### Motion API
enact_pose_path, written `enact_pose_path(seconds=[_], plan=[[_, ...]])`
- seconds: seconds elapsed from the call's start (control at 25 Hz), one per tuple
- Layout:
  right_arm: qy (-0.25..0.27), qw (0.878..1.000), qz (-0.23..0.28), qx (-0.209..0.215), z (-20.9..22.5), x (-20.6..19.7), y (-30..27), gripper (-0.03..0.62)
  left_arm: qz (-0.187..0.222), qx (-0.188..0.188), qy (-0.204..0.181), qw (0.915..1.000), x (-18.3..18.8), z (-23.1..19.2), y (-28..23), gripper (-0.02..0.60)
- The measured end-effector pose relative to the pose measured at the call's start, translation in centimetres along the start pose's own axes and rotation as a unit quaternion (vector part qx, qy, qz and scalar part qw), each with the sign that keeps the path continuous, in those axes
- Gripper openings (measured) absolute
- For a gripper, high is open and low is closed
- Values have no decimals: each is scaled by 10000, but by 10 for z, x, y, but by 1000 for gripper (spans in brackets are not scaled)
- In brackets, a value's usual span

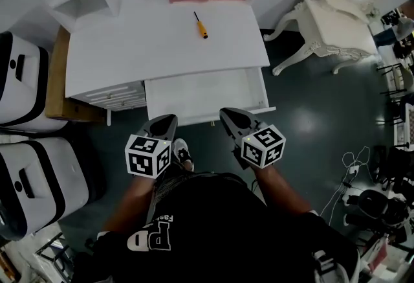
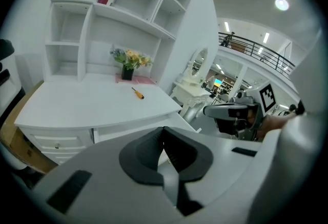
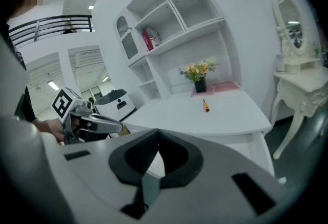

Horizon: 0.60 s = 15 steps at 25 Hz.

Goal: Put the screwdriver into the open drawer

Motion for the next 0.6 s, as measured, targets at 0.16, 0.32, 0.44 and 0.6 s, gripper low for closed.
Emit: enact_pose_path(seconds=[0.16,0.32,0.44,0.6], plan=[[-47,10000,8,-58,5,14,-20,9,120,-171,-80,9997,26,-8,-2,11],[35,9998,61,-174,7,27,-35,9,138,-281,-222,9993,42,-19,-4,11],[95,9995,82,-282,8,36,-45,9,105,-335,-295,9989,51,-28,-4,11],[157,9990,108,-412,8,46,-56,9,123,-459,-371,9982,62,-37,-4,11]])
Point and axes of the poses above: the fingertips, and each gripper's own axes: y backward along the fingers, z to its right, x out of its top, the point moved 9 cm from there along y, backward along the fingers, and after that the axes turned 14 degrees about y, right-handed, at the moved point
